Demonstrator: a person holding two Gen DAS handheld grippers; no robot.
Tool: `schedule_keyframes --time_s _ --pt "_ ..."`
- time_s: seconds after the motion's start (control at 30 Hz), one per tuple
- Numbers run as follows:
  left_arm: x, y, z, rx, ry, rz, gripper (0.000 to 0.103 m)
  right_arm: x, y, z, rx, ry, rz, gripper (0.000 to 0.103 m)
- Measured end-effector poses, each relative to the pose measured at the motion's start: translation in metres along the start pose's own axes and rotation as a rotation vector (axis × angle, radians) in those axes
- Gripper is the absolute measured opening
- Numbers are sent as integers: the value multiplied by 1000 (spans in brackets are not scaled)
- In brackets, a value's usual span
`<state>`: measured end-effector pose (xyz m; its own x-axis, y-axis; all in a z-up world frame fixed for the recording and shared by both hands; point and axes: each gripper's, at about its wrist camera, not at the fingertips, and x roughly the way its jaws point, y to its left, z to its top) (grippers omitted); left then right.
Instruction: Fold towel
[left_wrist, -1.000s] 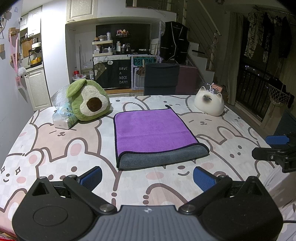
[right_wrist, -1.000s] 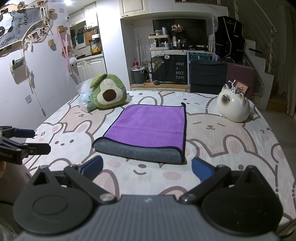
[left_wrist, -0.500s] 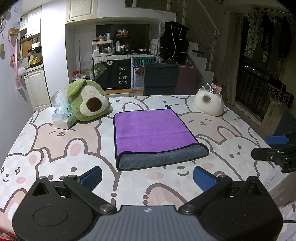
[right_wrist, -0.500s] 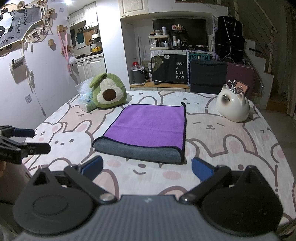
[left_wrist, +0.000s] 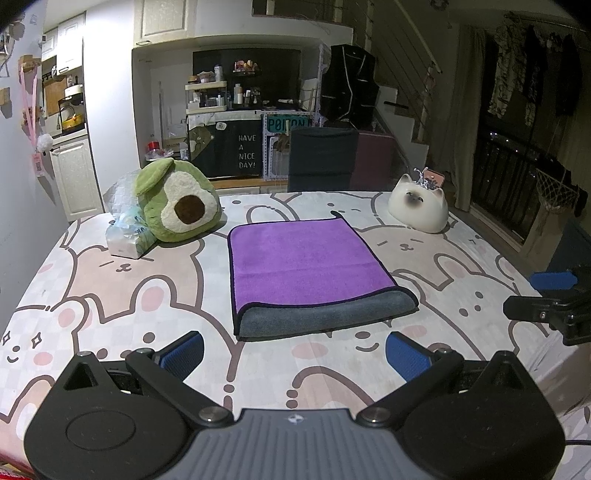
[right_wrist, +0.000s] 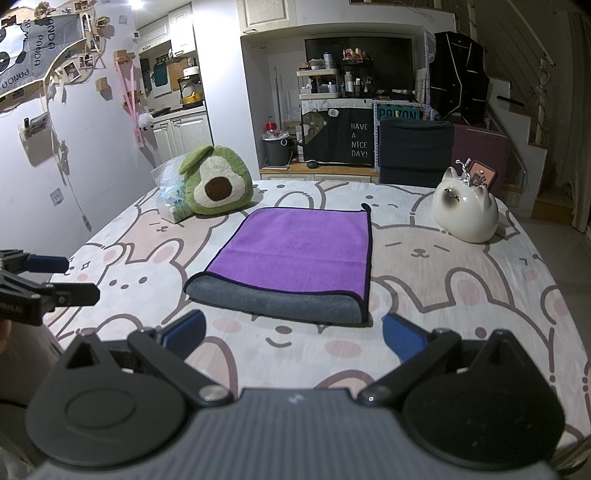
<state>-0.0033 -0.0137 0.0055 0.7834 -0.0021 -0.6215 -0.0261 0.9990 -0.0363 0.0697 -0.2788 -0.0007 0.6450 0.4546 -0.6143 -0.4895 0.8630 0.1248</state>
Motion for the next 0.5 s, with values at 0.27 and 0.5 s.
schedule_keyframes --time_s 0.27,0.5 --pt "3 12 5 -14 -1 -6 103 -1 -3 -2 14 -11 3 103" --pt "10 12 11 -7 11 -5 103 -1 -7 0 35 -13 -1 103"
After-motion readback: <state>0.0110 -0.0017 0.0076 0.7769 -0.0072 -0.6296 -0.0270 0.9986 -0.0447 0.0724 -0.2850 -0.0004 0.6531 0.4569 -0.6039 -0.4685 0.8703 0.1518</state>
